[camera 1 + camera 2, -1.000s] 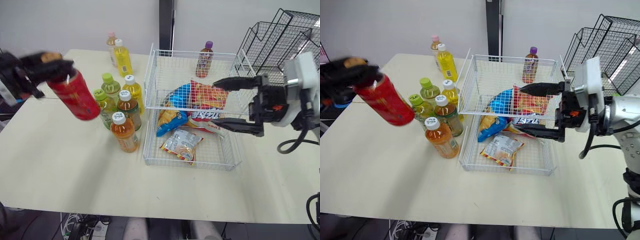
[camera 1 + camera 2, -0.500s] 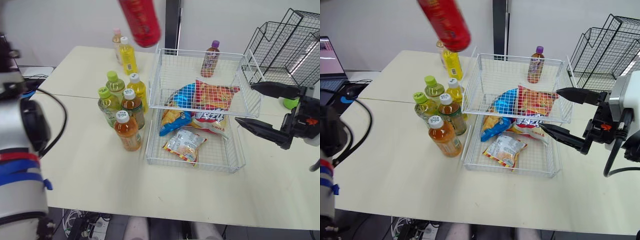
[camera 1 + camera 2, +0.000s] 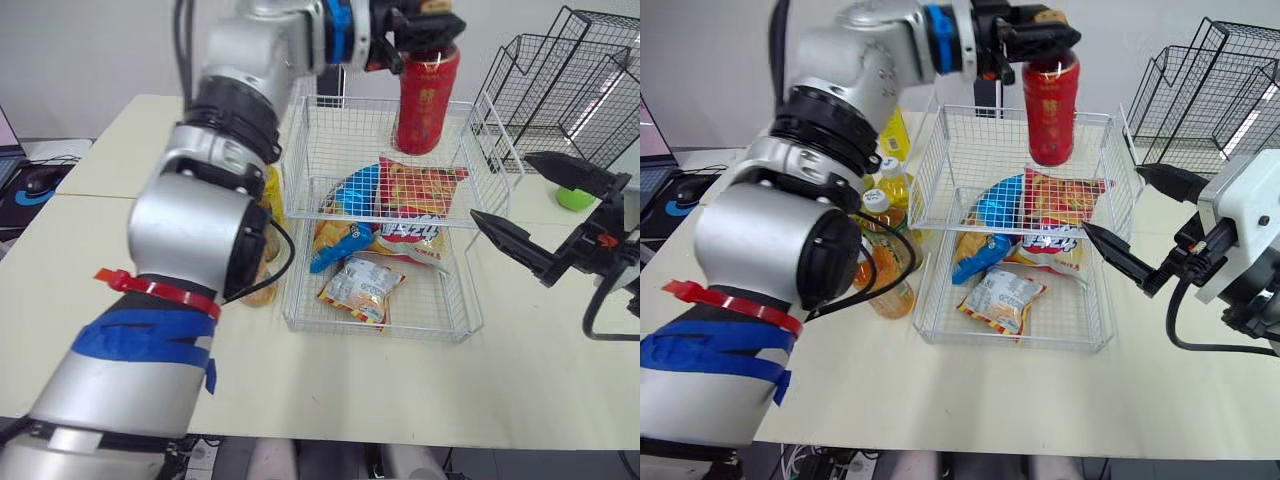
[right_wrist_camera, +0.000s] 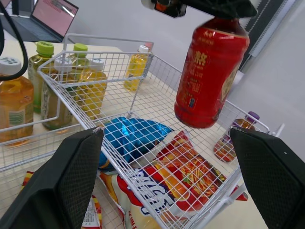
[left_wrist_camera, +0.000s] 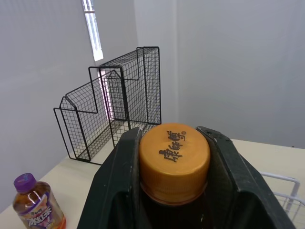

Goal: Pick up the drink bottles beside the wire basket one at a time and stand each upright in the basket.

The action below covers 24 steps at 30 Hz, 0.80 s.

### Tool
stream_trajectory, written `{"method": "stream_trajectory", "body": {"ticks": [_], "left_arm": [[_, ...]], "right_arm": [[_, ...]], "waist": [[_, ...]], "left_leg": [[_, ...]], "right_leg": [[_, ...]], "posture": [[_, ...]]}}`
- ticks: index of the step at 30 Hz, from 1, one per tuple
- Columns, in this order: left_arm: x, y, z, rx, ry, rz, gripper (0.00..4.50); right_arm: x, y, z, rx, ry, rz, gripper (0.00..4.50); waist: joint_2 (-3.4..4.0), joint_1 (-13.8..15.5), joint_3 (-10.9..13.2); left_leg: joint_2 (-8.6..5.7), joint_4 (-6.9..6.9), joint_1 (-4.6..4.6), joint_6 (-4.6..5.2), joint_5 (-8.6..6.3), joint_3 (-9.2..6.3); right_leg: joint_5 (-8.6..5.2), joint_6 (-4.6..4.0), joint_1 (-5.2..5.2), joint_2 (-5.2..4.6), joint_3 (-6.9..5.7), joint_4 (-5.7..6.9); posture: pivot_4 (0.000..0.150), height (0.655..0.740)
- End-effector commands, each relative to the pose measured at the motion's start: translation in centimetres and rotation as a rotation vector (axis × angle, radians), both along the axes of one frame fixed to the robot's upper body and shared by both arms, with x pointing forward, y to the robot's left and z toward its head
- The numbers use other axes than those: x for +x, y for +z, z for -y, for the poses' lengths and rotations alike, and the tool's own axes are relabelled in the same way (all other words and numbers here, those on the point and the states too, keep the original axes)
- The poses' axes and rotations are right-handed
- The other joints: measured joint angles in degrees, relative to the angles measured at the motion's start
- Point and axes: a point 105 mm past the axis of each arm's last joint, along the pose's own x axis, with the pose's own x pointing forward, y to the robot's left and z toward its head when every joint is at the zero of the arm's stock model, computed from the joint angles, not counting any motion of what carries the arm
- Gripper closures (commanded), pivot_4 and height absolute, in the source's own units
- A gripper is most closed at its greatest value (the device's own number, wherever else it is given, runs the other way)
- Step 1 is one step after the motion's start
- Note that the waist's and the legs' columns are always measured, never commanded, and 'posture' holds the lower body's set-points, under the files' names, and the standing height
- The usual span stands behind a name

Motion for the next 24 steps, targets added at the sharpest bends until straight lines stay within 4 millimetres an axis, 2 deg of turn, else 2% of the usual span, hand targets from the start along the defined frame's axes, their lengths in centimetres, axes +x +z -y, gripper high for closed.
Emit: {"method": "stream_trajectory", "body": {"ticks": [1, 7, 13, 15, 18, 23, 24], "left_arm": [[-1.3, 3.1, 1.1, -0.046, -0.008, 0.126, 3.15], [-0.7, 1.6, 2.6, -0.027, 0.032, 0.113, 3.15], [-0.9, 1.6, 2.7, -0.047, 0.008, 0.092, 3.15], [-1.1, 1.7, 2.6, -0.039, -0.012, 0.093, 2.40], [-1.3, 2.0, 2.1, -0.031, -0.038, 0.093, 1.62], [-1.6, 3.0, -0.5, -0.010, -0.064, 0.115, 0.10], [-1.6, 3.2, -1.4, 0.000, -0.067, 0.123, 0.04]], "right_arm": [[-0.4, 0.4, -0.4, -0.003, -0.014, 0.038, 0.00], [-0.1, 0.2, -0.4, -0.009, -0.033, 0.036, 0.00], [-0.1, -0.2, -0.6, -0.008, -0.022, 0.021, 0.00], [-0.1, -0.2, -0.6, -0.007, -0.021, 0.020, 0.00], [-0.1, -0.2, -0.5, -0.005, -0.022, 0.021, 0.00], [0.2, -0.1, -0.3, -0.004, -0.022, 0.022, 0.00], [0.2, 0.0, -0.3, -0.004, -0.020, 0.023, 0.00]], "waist": [[0.04, 0.01, 0.02], [0.04, 0.19, 0.02], [0.05, 0.17, 0.01], [0.05, 0.18, 0.01], [0.05, 0.17, 0.01], [0.12, -0.04, -0.03], [0.12, -0.07, -0.03]], "left_leg": [[-0.02, 0.00, 0.00, 0.00, 0.00, 0.00], [-0.14, 0.01, -0.01, 0.00, 0.00, -0.03], [-0.42, 0.02, 0.00, 0.01, 0.01, -0.12], [-0.47, 0.01, -0.01, 0.01, 0.01, -0.16], [-0.50, 0.01, -0.02, 0.01, 0.01, -0.18], [-0.52, 0.01, 0.03, 0.01, 0.02, -0.23], [-0.52, 0.02, 0.03, 0.00, 0.02, -0.25]], "right_leg": [[0.00, 0.01, 0.00, -0.01, 0.01, 0.00], [0.00, 0.01, 0.02, -0.10, -0.01, 0.01], [-0.01, 0.02, 0.06, -0.33, -0.02, 0.05], [-0.03, 0.04, 0.06, -0.36, -0.04, 0.06], [-0.03, 0.05, 0.07, -0.39, -0.05, 0.07], [-0.03, 0.06, 0.10, -0.39, -0.05, 0.11], [-0.03, 0.06, 0.10, -0.38, -0.05, 0.15]], "posture": [[0.150, 0.6907], [0.150, 0.6907], [0.150, 0.6907], [0.150, 0.6907], [0.150, 0.6907], [0.150, 0.6907], [0.150, 0.6907]]}}
